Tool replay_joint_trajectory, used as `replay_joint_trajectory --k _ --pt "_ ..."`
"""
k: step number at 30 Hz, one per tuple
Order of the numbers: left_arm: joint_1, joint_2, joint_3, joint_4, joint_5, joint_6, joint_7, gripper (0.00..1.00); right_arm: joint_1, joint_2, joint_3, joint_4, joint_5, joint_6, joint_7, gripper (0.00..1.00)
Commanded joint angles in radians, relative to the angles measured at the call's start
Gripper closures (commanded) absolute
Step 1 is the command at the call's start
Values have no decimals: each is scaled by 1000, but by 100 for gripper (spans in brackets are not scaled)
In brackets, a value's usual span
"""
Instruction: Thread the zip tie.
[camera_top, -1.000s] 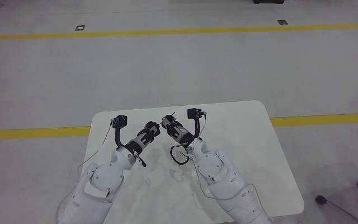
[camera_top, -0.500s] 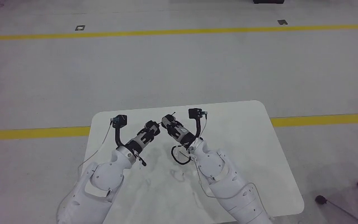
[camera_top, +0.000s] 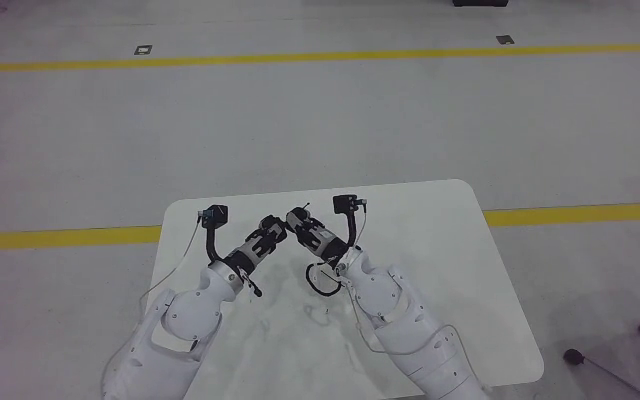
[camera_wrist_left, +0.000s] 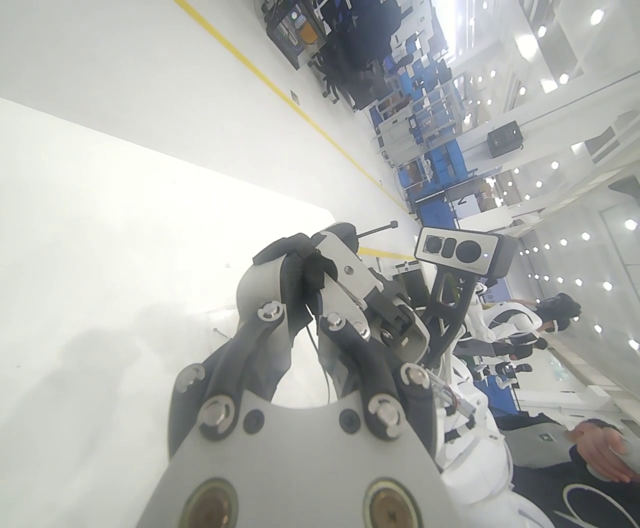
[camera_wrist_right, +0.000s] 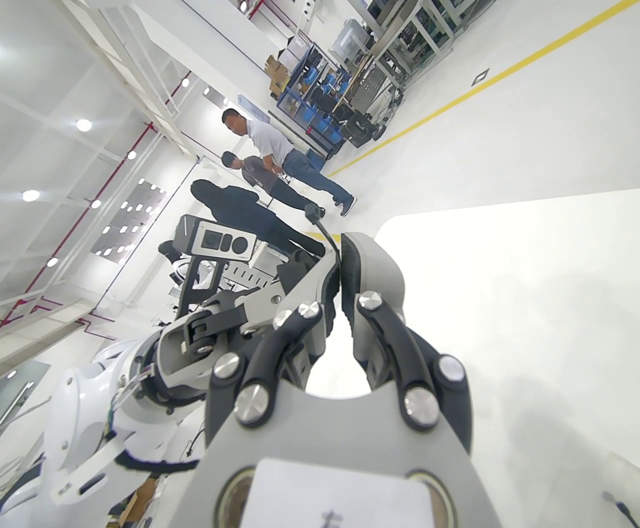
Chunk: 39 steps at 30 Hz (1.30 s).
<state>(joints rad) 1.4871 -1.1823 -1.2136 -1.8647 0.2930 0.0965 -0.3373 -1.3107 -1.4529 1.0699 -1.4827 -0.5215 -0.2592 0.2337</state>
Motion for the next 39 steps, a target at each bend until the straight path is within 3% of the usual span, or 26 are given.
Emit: replay_joint_trajectory --k 1,24,39 --pt "1 0 0 -1 0 0 1 100 1 0 -1 1 1 4 -2 100" --pt "-4 2 9 5 18 -3 9 100 -8 4 -1 -6 19 -3 -16 100" --pt "-9 5 2 1 -34 -21 -19 100 4 8 -9 2 26 -7 -13 100"
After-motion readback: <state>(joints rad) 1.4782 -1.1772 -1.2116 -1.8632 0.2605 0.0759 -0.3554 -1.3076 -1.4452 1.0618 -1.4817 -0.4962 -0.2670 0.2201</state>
